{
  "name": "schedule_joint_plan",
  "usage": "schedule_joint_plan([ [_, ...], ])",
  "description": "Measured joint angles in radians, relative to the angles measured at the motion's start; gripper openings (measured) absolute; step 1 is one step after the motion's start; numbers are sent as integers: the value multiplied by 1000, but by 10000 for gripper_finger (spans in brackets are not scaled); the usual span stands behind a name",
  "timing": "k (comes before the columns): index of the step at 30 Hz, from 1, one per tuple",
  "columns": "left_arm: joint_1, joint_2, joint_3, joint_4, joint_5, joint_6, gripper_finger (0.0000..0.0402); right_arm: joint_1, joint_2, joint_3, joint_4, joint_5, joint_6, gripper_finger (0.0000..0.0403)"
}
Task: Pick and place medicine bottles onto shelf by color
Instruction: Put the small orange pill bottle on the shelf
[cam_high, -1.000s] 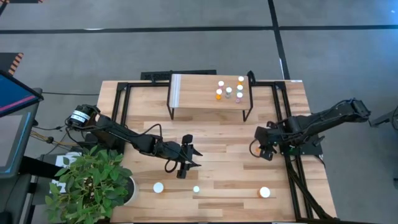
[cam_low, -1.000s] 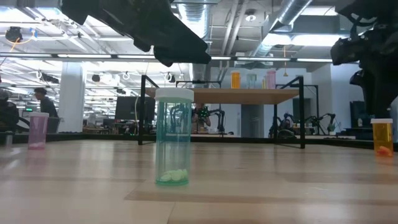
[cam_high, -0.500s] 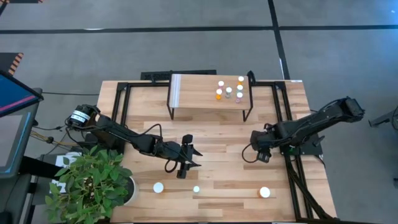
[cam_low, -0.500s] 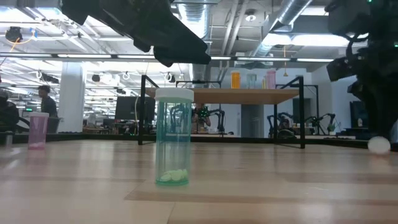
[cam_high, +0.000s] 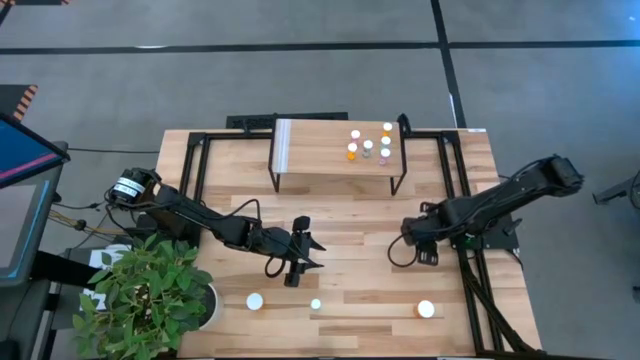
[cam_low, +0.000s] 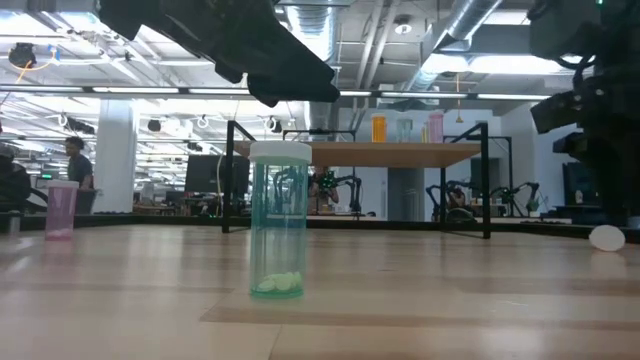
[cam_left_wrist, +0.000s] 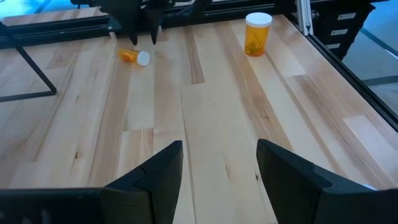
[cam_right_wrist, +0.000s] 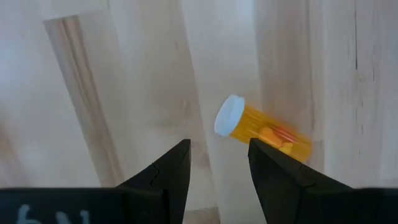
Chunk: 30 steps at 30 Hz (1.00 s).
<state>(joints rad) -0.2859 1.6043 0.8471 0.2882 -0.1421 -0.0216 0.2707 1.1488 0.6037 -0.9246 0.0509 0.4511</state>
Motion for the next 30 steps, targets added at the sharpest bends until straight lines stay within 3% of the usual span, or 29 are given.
schedule_joint_plan([
  [16, 0, 0, 0, 1, 0, 0, 194, 6, 319, 38, 16, 32, -1, 182],
  [24, 0, 0, 0, 1, 0, 0, 194, 2, 325, 186, -128, 181, -62, 182],
  [30, 0, 0, 0, -2, 4, 0, 194, -64, 339, 206, -165, 180, -230, 182],
])
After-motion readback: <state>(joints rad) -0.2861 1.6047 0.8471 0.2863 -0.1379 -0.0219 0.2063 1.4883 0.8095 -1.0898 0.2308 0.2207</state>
